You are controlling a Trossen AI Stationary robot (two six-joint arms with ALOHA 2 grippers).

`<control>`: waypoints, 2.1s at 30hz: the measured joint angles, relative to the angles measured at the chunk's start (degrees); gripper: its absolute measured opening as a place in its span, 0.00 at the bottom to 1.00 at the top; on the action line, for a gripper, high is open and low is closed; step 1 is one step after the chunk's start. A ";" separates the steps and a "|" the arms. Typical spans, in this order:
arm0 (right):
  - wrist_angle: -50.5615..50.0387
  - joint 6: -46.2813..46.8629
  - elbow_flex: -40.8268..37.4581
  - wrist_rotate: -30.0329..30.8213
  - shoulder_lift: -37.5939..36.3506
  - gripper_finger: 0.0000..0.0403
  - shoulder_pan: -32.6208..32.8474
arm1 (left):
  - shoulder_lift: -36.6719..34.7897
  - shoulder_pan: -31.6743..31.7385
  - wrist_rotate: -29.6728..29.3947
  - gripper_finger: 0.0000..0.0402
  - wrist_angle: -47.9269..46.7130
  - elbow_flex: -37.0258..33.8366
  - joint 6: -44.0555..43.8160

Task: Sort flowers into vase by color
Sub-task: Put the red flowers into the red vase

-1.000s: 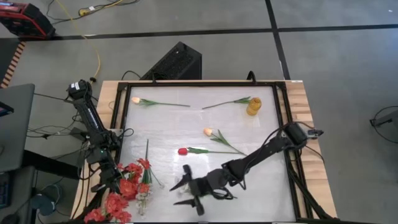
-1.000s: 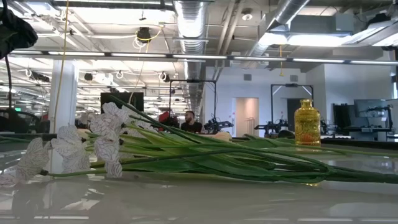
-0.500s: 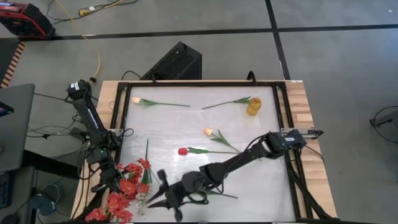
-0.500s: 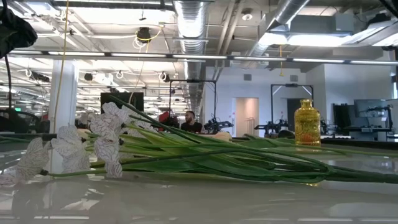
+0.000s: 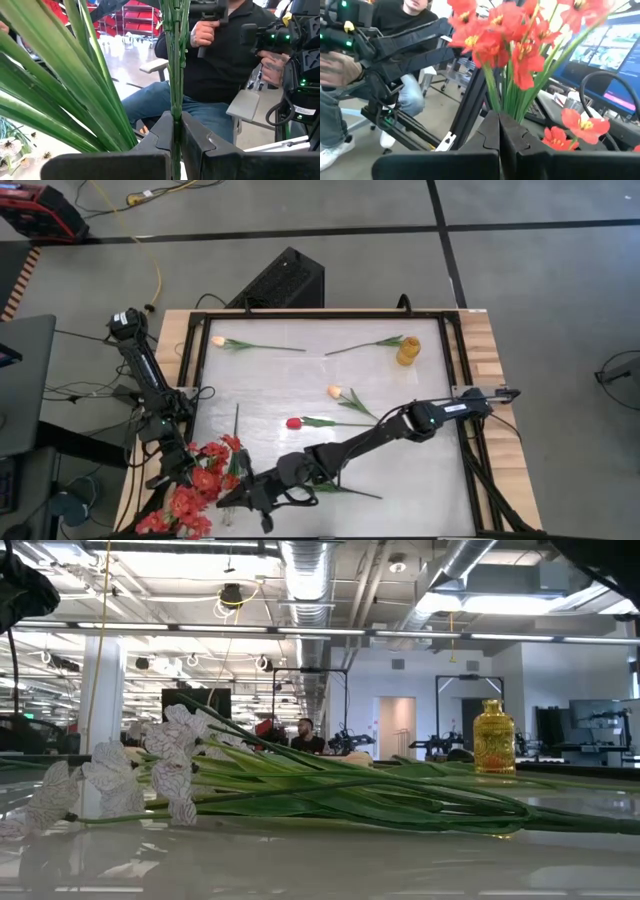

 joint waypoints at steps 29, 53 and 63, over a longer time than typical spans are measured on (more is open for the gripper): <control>3.10 -10.51 0.50 -11.57 -0.13 0.04 -1.40 | 0.00 0.00 -4.54 0.00 -0.23 0.00 -3.93; 2.41 -11.56 0.55 -11.42 -0.15 0.04 -2.14 | -0.01 0.01 -9.79 0.04 -0.05 0.00 -8.98; 2.38 -11.51 0.55 -11.23 -0.15 0.04 -2.21 | -0.02 0.00 -7.45 0.15 -0.76 0.00 -12.32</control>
